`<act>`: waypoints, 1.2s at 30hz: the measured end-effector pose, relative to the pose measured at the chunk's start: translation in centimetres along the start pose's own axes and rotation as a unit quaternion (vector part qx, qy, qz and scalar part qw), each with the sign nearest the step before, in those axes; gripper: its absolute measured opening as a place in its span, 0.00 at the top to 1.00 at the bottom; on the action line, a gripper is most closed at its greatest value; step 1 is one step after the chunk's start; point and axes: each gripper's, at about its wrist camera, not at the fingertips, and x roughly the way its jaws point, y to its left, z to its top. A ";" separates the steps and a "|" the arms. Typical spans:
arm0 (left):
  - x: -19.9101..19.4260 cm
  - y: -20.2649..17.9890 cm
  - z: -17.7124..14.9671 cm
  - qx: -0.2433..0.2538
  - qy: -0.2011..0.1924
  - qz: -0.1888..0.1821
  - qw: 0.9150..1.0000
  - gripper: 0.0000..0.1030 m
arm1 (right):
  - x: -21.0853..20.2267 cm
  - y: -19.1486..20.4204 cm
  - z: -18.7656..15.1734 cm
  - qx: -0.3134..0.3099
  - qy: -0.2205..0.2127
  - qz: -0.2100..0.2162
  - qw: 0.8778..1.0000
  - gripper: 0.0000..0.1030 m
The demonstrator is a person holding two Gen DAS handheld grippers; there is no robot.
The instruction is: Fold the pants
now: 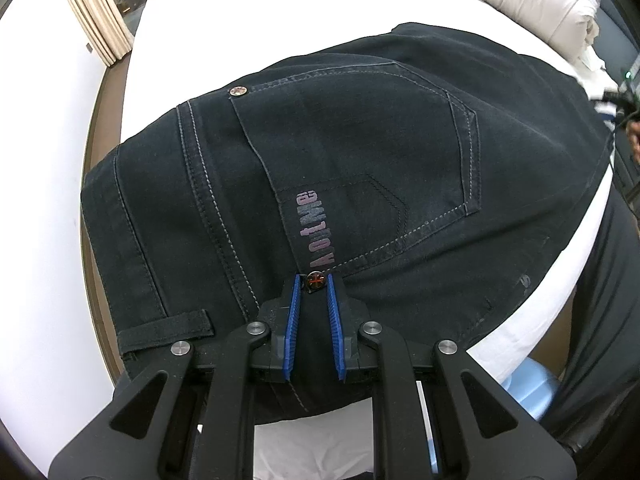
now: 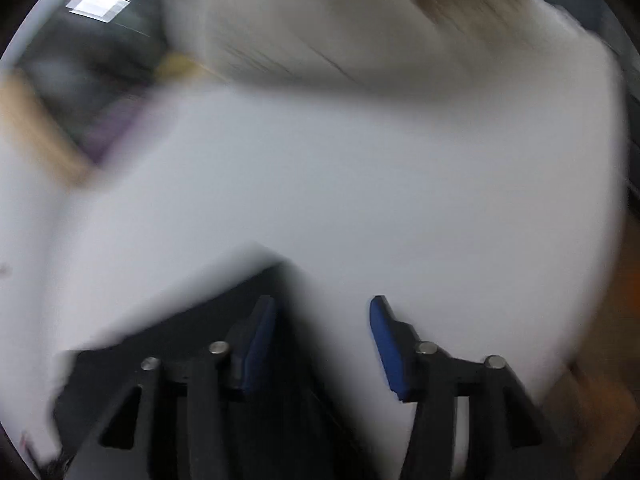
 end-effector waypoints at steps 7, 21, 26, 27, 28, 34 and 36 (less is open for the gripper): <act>0.0 -0.3 -0.2 0.004 -0.001 0.004 1.000 0.87 | -3.3 0.6 -1.3 -0.034 -0.055 0.010 0.998 0.48; -0.1 0.2 -0.4 -0.003 -0.005 0.000 1.000 0.87 | 3.6 6.2 2.0 -0.088 0.002 -0.006 0.996 0.53; -0.4 0.9 -0.7 -0.007 -0.011 -0.010 1.000 0.87 | 0.5 4.3 0.7 0.014 -0.042 -0.102 0.994 0.51; -0.6 1.1 -0.6 -0.008 -0.011 -0.012 1.000 0.86 | -1.0 5.3 -0.2 0.009 -0.058 -0.070 0.996 0.51; -0.9 1.2 -0.5 -0.009 -0.014 -0.014 1.000 0.86 | -2.3 6.6 -1.2 -0.002 -0.070 -0.036 0.997 0.51; -3.3 2.5 1.1 -0.049 -0.072 -0.049 0.995 0.86 | -4.7 17.1 -11.4 -0.063 0.026 0.252 0.965 0.51; -3.3 2.4 1.7 -0.053 -0.082 -0.054 0.994 0.86 | -3.7 19.9 -15.6 -0.053 0.074 0.296 0.951 0.51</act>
